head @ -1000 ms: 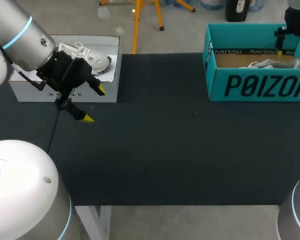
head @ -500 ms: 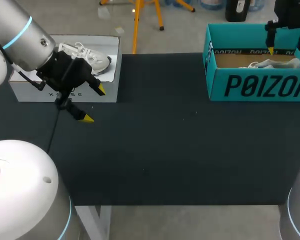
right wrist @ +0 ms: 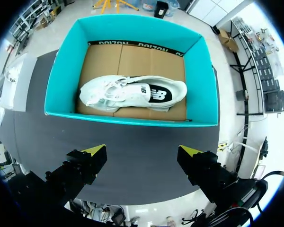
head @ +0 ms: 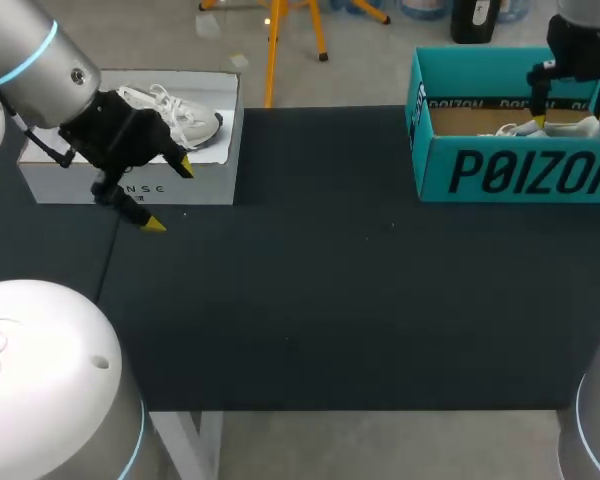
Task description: Take the shoe out of the shoebox, open the shoe tongue, remove and reinsert the insole, then place the shoe into the shoebox
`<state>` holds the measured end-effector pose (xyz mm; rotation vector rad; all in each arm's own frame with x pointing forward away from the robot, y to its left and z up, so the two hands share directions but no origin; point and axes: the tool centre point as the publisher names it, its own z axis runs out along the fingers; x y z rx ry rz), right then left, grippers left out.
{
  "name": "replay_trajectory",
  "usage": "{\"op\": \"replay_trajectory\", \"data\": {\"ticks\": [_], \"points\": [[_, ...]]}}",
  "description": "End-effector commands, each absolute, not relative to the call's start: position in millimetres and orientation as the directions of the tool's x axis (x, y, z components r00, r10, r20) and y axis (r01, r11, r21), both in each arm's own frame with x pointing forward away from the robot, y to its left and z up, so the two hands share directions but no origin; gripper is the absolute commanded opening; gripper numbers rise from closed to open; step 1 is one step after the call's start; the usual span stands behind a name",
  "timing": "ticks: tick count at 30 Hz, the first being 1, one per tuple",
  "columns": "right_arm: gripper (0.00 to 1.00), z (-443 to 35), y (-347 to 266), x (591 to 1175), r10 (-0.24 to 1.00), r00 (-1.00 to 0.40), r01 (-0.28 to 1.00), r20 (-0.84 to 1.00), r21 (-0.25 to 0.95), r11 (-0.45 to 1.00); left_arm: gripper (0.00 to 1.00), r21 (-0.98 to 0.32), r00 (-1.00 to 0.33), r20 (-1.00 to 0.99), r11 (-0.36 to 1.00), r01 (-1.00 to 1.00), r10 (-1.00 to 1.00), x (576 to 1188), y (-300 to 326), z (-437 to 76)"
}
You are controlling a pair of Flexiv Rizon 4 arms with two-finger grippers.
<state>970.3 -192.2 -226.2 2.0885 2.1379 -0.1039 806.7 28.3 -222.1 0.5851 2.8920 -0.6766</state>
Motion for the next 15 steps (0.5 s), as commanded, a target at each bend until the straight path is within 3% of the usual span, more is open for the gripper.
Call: {"op": "replay_trajectory", "data": {"ticks": [1, 5, 15], "points": [[1.0, -226.8, -192.5, 965.7, 0.988, -0.017, 0.992, -0.157, 0.118, 0.036, 1.0, -0.381, -0.897, -0.073, 0.819, 0.429, 0.436, 841.2, 55.5, -213.4], [1.0, -226.8, -192.5, 965.7, 0.988, -0.017, 0.992, -0.157, 0.118, 0.036, 1.0, -0.338, -0.911, -0.024, 0.854, 0.395, 0.412, 859.0, 77.6, -221.0], [1.0, -226.8, -192.5, 965.7, 0.988, -0.017, 0.992, -0.157, 0.118, 0.036, 1.0, -0.262, -0.799, -0.025, 0.767, 0.585, 0.601, 891.4, 127.8, -257.2]]}}
